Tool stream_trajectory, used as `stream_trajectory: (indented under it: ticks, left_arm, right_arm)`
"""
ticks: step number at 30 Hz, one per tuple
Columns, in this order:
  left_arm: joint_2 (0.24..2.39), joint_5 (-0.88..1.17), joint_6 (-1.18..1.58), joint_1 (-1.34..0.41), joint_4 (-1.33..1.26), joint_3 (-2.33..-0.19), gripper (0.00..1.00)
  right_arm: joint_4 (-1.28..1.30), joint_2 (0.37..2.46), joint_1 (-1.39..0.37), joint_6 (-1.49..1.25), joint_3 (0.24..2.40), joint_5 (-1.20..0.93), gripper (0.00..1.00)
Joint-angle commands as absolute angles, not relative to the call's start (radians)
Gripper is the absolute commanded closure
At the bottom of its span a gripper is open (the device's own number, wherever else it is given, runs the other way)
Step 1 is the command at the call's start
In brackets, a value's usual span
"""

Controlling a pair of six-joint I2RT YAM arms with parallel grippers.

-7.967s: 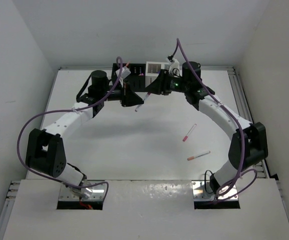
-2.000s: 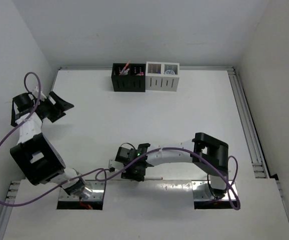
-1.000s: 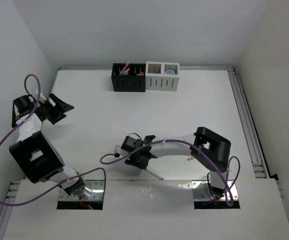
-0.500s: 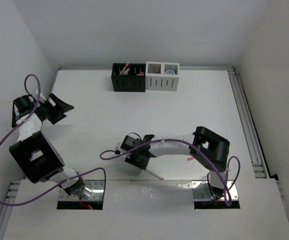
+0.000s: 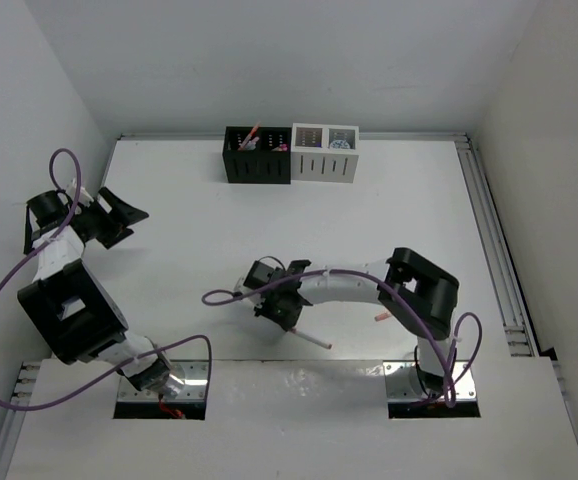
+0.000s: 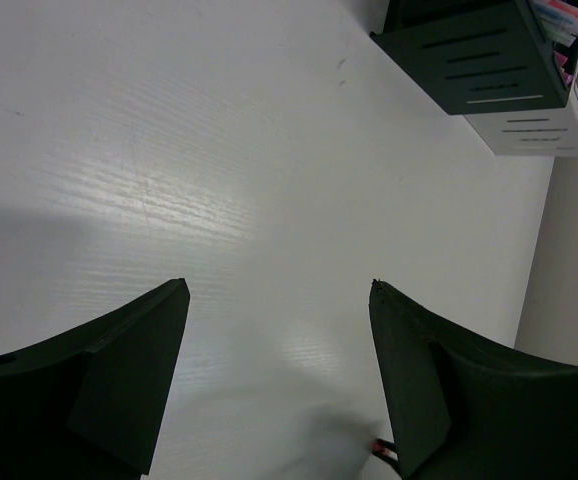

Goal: Sort the stationery into containers
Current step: Pick up the pen from the corner of the board, then place the pen in the storage box.

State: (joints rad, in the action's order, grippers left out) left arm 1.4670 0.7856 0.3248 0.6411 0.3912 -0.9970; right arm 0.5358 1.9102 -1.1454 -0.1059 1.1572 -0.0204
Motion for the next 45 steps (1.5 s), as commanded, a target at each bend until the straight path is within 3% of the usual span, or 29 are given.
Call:
stream_trajectory:
  ticks: [1,12,13,15,20,27,32,41,42,45]
  left_arm:
    - [1.485,0.824,0.345,0.637,0.342,-1.006,0.21]
    - [1.413,0.81,0.365,0.557,0.246,-1.005,0.21]
    - [1.404,0.802,0.365,0.551,0.229,-1.0,0.19]
    - [1.382,0.752,0.354,0.513,0.235,-1.005,0.0]
    - [1.333,0.67,0.339,0.448,0.213,-0.996,0.0]
    - [1.348,0.649,0.342,0.4,0.181,-0.988,0.0]
    - [1.393,0.661,0.347,0.403,0.238,-1.031,0.0]
    - [1.356,0.664,0.371,0.41,0.209,-0.927,0.0]
    - [1.35,0.663,0.365,0.41,0.204,-0.914,0.0]
    - [1.341,0.655,0.325,0.385,0.196,-0.901,0.0]
  right_arm:
    - [0.549,1.881,-1.04,-0.078,1.227,-0.043,1.0]
    - [0.421,1.764,-0.775,-0.011,1.506,-0.13,1.0]
    - [0.346,1.775,-0.75,-0.02,1.531,-0.133,1.0]
    - [0.196,1.796,-0.68,-0.08,1.613,-0.133,1.0]
    - [-0.191,1.906,-0.548,-0.209,1.732,-0.072,1.0]
    - [-0.581,2.097,-0.499,-0.236,1.867,0.087,1.0]
    - [-0.682,2.232,-0.485,-0.311,1.946,0.143,1.0]
    - [-0.804,2.453,-0.495,-0.258,2.124,0.16,1.0]
    - [-0.808,2.462,-0.491,-0.247,2.125,0.156,0.96]
    - [-0.813,2.438,-0.483,-0.245,2.045,0.135,0.6]
